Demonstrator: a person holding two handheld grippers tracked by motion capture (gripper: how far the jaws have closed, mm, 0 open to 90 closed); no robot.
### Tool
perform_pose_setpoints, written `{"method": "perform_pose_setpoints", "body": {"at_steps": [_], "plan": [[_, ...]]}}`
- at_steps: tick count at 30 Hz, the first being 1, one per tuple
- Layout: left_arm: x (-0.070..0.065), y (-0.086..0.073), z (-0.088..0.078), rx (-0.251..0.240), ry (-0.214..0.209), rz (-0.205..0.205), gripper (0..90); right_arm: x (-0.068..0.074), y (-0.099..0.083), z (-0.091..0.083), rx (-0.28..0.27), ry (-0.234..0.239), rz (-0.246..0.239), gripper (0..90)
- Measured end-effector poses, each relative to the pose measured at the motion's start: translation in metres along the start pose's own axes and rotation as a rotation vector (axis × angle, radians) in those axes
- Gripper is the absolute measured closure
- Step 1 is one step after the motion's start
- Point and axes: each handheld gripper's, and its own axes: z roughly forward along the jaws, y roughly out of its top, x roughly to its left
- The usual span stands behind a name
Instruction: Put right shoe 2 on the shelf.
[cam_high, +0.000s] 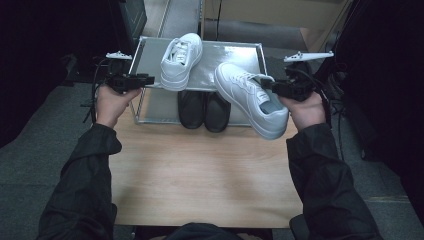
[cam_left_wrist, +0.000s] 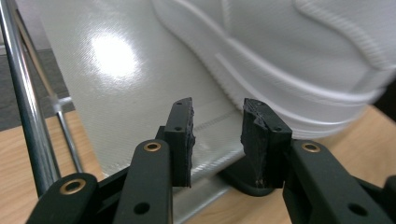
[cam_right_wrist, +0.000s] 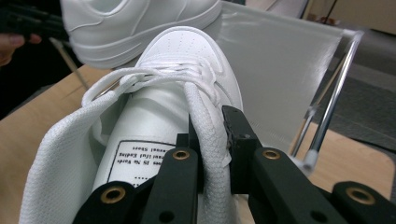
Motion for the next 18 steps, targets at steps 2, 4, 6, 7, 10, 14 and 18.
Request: {"method": "perform_pose_setpoints", "body": {"at_steps": [2, 4, 6, 7, 10, 14, 18], "plan": [[0.002, -0.001, 0.003, -0.010, -0.014, 0.001, 64.6, -0.002, 0.003, 0.004, 0.000, -0.009, 0.001, 84.1], [0.001, 0.000, 0.005, -0.008, -0.014, 0.004, 65.5, -0.004, 0.014, 0.019, -0.003, -0.047, -0.007, 84.1], [-0.001, 0.000, 0.007, -0.012, -0.009, 0.005, 65.6, -0.005, 0.021, 0.030, 0.003, -0.063, 0.002, 84.0], [-0.001, 0.000, 0.007, -0.012, -0.009, 0.005, 65.7, -0.005, 0.021, 0.030, 0.003, -0.063, 0.002, 84.0], [-0.001, 0.000, 0.007, -0.007, -0.009, 0.006, 65.8, -0.008, 0.034, 0.053, 0.010, -0.092, 0.008, 84.0], [-0.002, 0.001, 0.007, -0.002, -0.001, 0.003, 67.3, -0.007, 0.049, 0.072, 0.020, -0.126, 0.016, 83.9], [-0.002, 0.001, 0.007, -0.001, 0.003, 0.005, 67.4, -0.001, 0.063, 0.087, 0.008, -0.148, 0.007, 84.0]]}}
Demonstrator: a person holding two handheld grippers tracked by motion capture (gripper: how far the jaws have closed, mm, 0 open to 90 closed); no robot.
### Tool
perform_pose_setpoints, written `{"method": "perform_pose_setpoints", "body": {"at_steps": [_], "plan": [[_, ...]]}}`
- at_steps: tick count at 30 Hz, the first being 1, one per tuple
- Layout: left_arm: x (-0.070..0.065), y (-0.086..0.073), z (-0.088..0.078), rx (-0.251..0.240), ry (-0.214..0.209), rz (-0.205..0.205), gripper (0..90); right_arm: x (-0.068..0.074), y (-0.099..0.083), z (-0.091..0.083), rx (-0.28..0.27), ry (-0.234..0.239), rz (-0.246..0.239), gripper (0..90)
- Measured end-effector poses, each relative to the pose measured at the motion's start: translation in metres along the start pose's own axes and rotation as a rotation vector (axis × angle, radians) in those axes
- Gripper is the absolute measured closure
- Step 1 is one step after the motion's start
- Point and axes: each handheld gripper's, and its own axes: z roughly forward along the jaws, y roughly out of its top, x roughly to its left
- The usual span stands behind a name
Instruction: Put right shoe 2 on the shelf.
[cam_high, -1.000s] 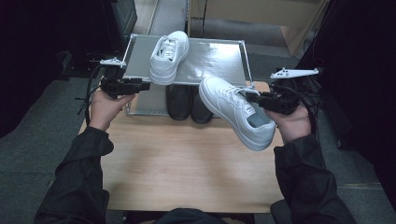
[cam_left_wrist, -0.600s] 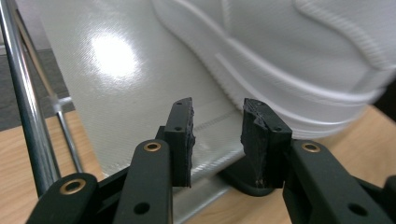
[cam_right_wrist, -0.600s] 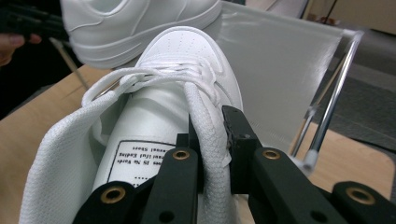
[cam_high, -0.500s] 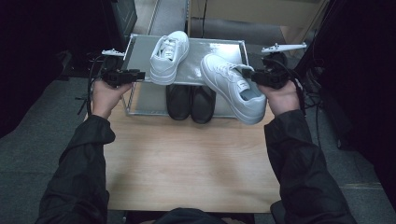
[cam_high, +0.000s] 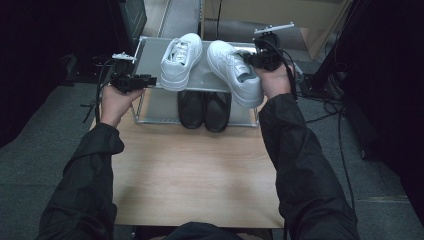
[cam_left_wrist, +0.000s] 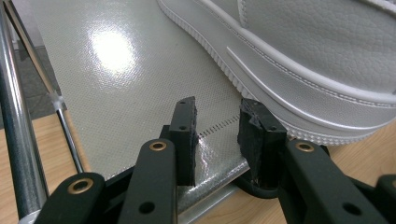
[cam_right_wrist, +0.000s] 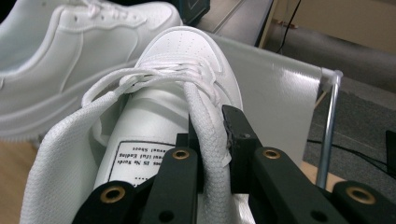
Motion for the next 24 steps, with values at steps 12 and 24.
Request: {"method": "perform_pose_setpoints", "body": {"at_steps": [12, 24], "plan": [[0.002, 0.005, 0.000, 0.042, -0.019, 0.007, 67.7, 0.001, 0.024, 0.045, -0.022, -0.019, 0.103, 83.8], [0.003, 0.003, 0.001, 0.027, -0.026, 0.016, 67.7, -0.005, 0.020, 0.074, -0.007, -0.076, 0.162, 82.4]]}}
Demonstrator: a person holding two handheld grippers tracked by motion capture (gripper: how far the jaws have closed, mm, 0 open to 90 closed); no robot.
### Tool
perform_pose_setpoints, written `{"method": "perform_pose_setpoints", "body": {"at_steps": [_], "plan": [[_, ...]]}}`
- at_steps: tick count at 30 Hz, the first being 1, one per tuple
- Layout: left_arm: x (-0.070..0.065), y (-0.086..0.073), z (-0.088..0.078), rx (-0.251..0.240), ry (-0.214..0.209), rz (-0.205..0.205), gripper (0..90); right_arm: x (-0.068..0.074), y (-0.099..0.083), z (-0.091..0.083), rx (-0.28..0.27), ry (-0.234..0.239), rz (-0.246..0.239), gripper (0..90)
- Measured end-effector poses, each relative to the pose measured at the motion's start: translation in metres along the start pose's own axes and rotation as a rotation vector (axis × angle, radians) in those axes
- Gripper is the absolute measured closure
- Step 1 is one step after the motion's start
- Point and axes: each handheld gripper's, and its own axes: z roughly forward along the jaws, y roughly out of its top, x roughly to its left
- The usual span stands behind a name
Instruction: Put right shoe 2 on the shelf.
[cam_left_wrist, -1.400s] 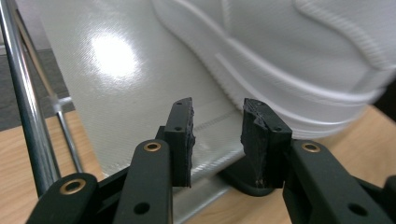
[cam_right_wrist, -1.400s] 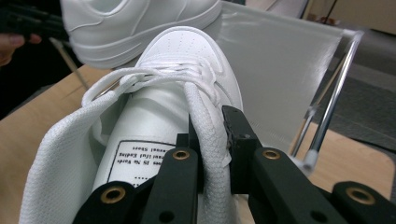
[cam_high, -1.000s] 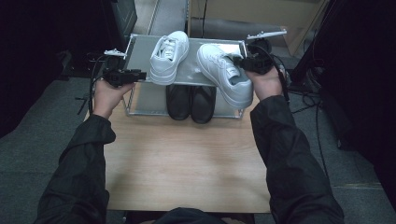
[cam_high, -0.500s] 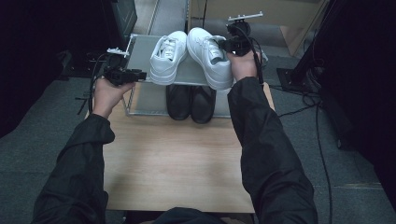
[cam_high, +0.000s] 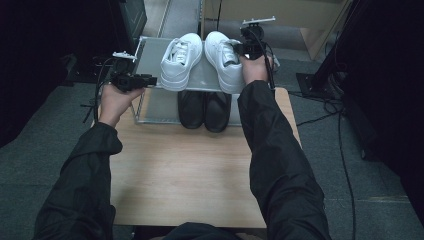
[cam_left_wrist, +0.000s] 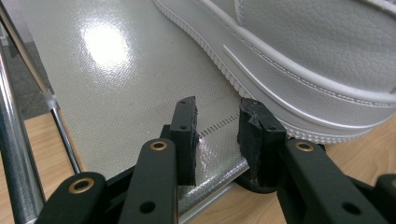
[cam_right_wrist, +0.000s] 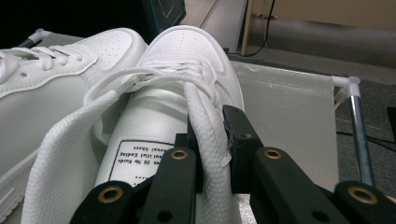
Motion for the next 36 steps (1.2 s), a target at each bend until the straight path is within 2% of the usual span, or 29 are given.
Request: {"method": "perform_pose_setpoints", "body": {"at_steps": [4, 5, 9, 11, 12, 14, 18, 19, 21, 22, 23, 24, 25, 26, 27, 28, 29, 32, 34, 36], "plan": [[0.001, 0.000, 0.000, 0.000, -0.006, -0.005, 67.7, 0.003, -0.002, 0.005, 0.015, -0.003, -0.012, 81.2], [0.001, 0.000, 0.000, -0.001, -0.006, -0.005, 67.6, 0.003, -0.002, 0.006, 0.017, 0.002, 0.002, 80.5], [0.000, 0.001, 0.001, -0.002, -0.008, -0.016, 66.8, -0.001, -0.002, 0.007, 0.023, 0.009, 0.009, 79.6], [0.000, 0.001, 0.001, -0.001, -0.008, -0.015, 66.9, -0.002, 0.000, 0.008, 0.024, 0.023, 0.047, 79.9], [0.000, 0.001, 0.001, 0.000, -0.006, -0.013, 66.9, -0.002, 0.000, 0.008, 0.024, 0.019, 0.050, 79.9], [-0.001, 0.002, 0.001, 0.008, -0.001, -0.008, 66.8, 0.002, 0.003, 0.011, 0.023, -0.004, 0.050, 79.9], [0.000, 0.002, 0.001, 0.005, -0.008, -0.016, 66.8, 0.006, 0.004, 0.014, 0.019, -0.008, 0.026, 78.3], [0.001, 0.003, 0.001, 0.008, -0.013, -0.021, 66.8, 0.005, 0.004, 0.014, 0.019, -0.004, 0.021, 75.1], [0.001, 0.004, 0.001, 0.009, -0.012, -0.025, 66.8, 0.000, 0.004, 0.013, 0.021, 0.035, 0.049, 68.5], [-0.001, 0.005, 0.002, 0.011, -0.020, -0.030, 66.5, -0.005, 0.004, 0.007, -0.011, 0.055, 0.050, 66.4], [-0.001, 0.005, 0.002, 0.011, -0.020, -0.030, 66.4, -0.005, 0.004, 0.007, -0.011, 0.055, 0.050, 66.4], [-0.001, 0.007, 0.001, 0.005, -0.029, -0.035, 66.4, -0.006, 0.005, 0.002, -0.028, 0.077, 0.059, 66.0], [-0.002, 0.008, 0.001, -0.006, -0.036, -0.041, 66.5, -0.008, 0.008, -0.010, -0.066, 0.102, 0.051, 67.3], [-0.004, 0.011, -0.001, -0.034, -0.038, -0.049, 66.6, -0.008, 0.009, -0.018, -0.076, 0.110, 0.041, 68.7], [-0.004, 0.011, -0.001, -0.034, -0.038, -0.049, 66.6, -0.008, 0.009, -0.018, -0.076, 0.110, 0.041, 68.7], [-0.006, 0.013, 0.000, -0.017, -0.032, -0.041, 66.6, -0.011, 0.008, -0.032, -0.095, 0.119, 0.007, 71.9], [-0.007, 0.013, 0.001, -0.014, -0.029, -0.039, 66.6, -0.015, 0.006, -0.038, -0.103, 0.120, -0.001, 73.9], [-0.008, 0.014, 0.001, -0.013, -0.024, -0.042, 66.7, -0.022, 0.000, -0.045, -0.103, 0.117, -0.011, 76.2], [-0.007, 0.014, 0.002, -0.012, -0.020, -0.049, 66.6, -0.037, -0.018, -0.046, -0.084, 0.116, -0.024, 78.2], [-0.007, 0.015, 0.003, -0.011, -0.017, -0.048, 66.6, -0.039, -0.022, -0.045, -0.075, 0.117, -0.022, 78.6]]}}
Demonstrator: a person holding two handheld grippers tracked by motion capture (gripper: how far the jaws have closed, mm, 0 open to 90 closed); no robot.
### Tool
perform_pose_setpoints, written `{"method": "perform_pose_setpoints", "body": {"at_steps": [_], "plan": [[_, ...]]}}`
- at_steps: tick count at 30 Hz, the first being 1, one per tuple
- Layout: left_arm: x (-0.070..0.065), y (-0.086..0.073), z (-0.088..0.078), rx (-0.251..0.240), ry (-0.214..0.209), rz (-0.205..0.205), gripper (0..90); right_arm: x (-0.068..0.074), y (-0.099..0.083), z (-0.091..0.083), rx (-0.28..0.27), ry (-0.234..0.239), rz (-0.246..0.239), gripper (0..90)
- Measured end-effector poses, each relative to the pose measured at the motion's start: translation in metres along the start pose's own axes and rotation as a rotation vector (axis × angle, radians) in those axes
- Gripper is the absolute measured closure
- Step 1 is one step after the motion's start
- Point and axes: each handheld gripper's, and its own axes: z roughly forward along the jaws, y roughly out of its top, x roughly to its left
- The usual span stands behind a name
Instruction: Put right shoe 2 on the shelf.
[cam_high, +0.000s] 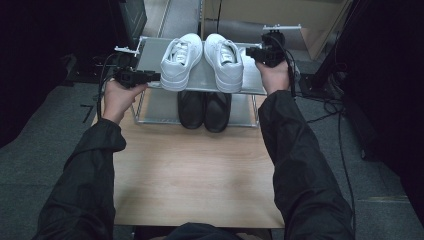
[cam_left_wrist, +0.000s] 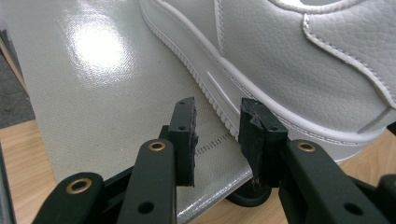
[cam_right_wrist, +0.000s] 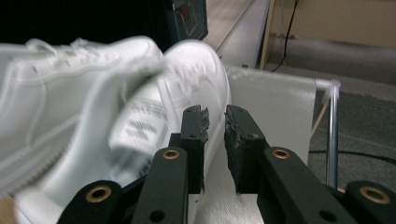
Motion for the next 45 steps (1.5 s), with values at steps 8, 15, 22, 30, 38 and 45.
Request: {"method": "perform_pose_setpoints", "body": {"at_steps": [8, 15, 22, 30, 38, 45], "plan": [[0.003, 0.003, 0.004, 0.002, -0.011, -0.033, 67.5, -0.007, -0.047, 0.021, 0.087, 0.036, -0.059, 79.1], [0.002, 0.004, 0.004, 0.000, -0.021, -0.047, 70.5, -0.005, -0.050, 0.023, 0.057, 0.064, -0.009, 84.5], [-0.005, 0.005, 0.009, 0.009, -0.054, -0.048, 70.0, -0.006, -0.051, 0.026, 0.111, 0.079, 0.007, 86.9], [-0.015, 0.005, 0.016, 0.022, -0.080, -0.031, 68.6, 0.001, -0.053, 0.026, 0.095, 0.111, 0.027, 90.0], [-0.018, 0.006, 0.019, 0.019, -0.108, -0.046, 68.1, 0.008, -0.053, 0.026, 0.110, 0.139, 0.080, 90.0], [-0.026, 0.006, 0.024, 0.026, -0.102, -0.027, 67.7, 0.021, -0.054, 0.027, 0.119, 0.175, 0.058, 90.0]]}}
